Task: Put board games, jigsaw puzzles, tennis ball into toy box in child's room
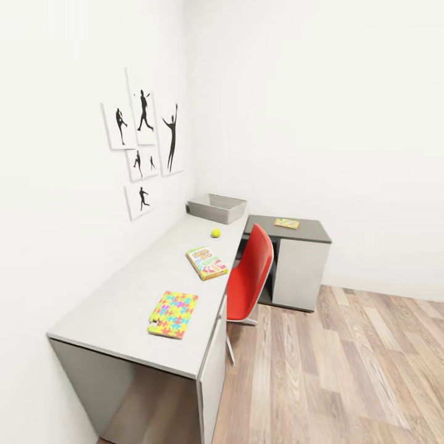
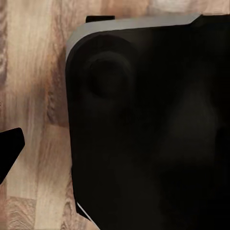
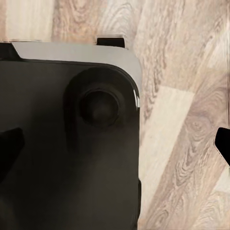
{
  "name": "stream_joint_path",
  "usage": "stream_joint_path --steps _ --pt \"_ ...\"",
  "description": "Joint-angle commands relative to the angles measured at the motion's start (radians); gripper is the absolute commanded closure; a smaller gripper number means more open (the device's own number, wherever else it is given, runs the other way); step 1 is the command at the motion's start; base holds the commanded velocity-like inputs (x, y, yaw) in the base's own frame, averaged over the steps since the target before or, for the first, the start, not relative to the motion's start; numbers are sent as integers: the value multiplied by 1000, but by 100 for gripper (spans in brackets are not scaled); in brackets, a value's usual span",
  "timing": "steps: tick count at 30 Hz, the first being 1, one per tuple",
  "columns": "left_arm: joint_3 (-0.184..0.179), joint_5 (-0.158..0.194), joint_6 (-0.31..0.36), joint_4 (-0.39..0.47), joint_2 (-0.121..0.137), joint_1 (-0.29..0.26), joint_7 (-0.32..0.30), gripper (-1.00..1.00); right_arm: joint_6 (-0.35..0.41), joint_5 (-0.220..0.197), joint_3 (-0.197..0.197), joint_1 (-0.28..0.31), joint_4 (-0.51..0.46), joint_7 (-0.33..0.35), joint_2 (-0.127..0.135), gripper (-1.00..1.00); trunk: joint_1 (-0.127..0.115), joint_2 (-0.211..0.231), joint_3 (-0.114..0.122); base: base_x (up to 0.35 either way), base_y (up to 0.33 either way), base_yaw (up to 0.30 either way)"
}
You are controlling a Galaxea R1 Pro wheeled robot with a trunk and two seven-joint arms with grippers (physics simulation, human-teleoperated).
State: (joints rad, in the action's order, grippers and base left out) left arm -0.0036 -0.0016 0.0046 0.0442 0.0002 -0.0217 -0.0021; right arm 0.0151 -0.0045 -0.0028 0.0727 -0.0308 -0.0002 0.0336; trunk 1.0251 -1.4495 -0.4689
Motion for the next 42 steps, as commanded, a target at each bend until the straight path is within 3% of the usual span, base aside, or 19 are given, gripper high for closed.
stream_joint_path --steps 1,11,14,18,25,28,35,42 --pt "0 0 2 4 -1 -8 0 -100 4 -1 -1 8 -4 0 4 -100 0 -1 -1 0 0 -285" --pt "2 8 35 15 -12 -96 -6 -100 77 -19 -5 77 -16 2 48 -100 0 -1 -1 0 0 -285" --pt "2 6 66 17 -24 -124 -6 -100 114 -34 -6 100 -19 3 58 -100 0 -1 -1 0 0 -285" --pt "1 5 138 19 -48 -201 1 -100 186 -76 -7 164 -22 3 75 -100 0 -1 -1 0 0 -285" --pt "1 6 165 20 -66 -260 4 -100 210 -96 -8 209 -23 3 95 -100 0 -1 -1 0 0 -285" --pt "0 6 198 20 -89 -334 6 -100 224 -105 -9 272 -24 4 110 -100 0 -1 -1 0 0 -285" --pt "1 7 249 21 -108 -403 9 -100 237 -113 -10 336 -24 15 124 -100 0 -1 -1 0 0 -285" --pt "3 12 302 34 -126 -499 9 -100 298 -128 -12 433 -24 33 151 -100 0 -1 -1 0 0 -285"
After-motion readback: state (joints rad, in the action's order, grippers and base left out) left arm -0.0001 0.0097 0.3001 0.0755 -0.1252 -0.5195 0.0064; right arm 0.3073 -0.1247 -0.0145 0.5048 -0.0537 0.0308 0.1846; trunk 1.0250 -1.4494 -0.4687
